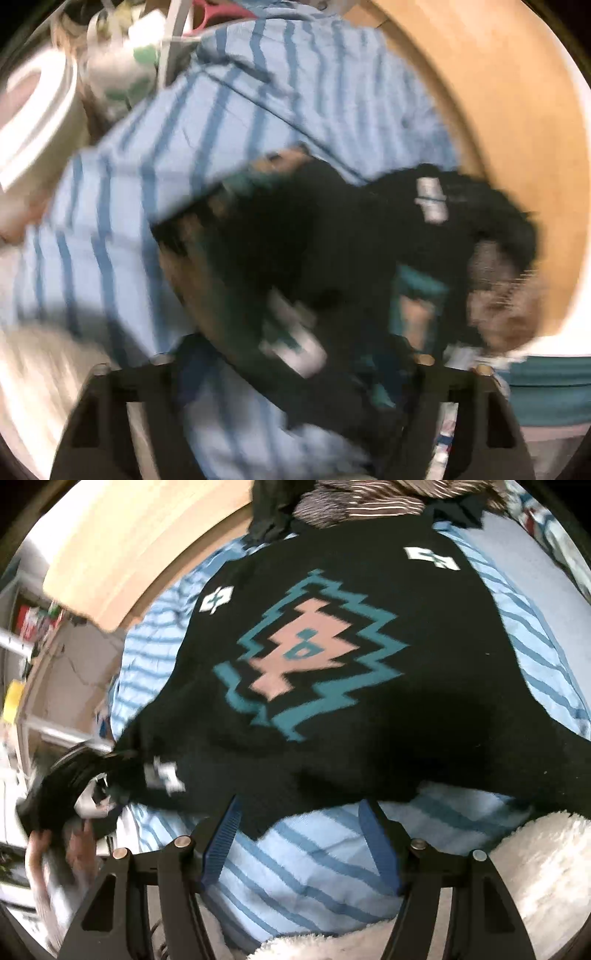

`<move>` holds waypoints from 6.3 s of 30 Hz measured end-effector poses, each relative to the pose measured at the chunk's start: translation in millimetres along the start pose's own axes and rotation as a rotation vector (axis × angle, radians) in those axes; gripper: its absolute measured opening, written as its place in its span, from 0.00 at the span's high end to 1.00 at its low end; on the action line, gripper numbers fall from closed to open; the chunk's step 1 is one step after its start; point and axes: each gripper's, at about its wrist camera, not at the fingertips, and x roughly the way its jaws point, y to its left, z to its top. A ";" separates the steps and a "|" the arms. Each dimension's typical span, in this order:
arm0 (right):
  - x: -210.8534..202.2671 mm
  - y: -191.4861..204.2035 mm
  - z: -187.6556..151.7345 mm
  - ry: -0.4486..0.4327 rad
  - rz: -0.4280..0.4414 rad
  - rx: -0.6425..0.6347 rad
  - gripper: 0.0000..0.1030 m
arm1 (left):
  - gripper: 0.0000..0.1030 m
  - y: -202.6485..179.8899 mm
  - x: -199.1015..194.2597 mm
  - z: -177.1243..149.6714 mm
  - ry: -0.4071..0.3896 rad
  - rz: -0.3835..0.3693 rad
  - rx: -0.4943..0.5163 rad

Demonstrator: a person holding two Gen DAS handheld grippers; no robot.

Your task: Fold clothes

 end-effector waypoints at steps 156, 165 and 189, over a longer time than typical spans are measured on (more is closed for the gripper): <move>50.1 58.9 39.7 0.153 -0.058 -0.370 0.85 | 0.30 5.6 -7.5 -55.1 0.133 -0.422 0.202; -83.8 -75.0 55.1 -0.090 -0.419 -0.083 0.56 | 0.31 -20.3 41.0 -84.1 0.282 -0.423 -0.059; -42.3 -29.8 23.1 0.051 -0.269 -0.170 0.31 | 0.89 33.4 54.9 -34.7 0.057 -0.476 -0.447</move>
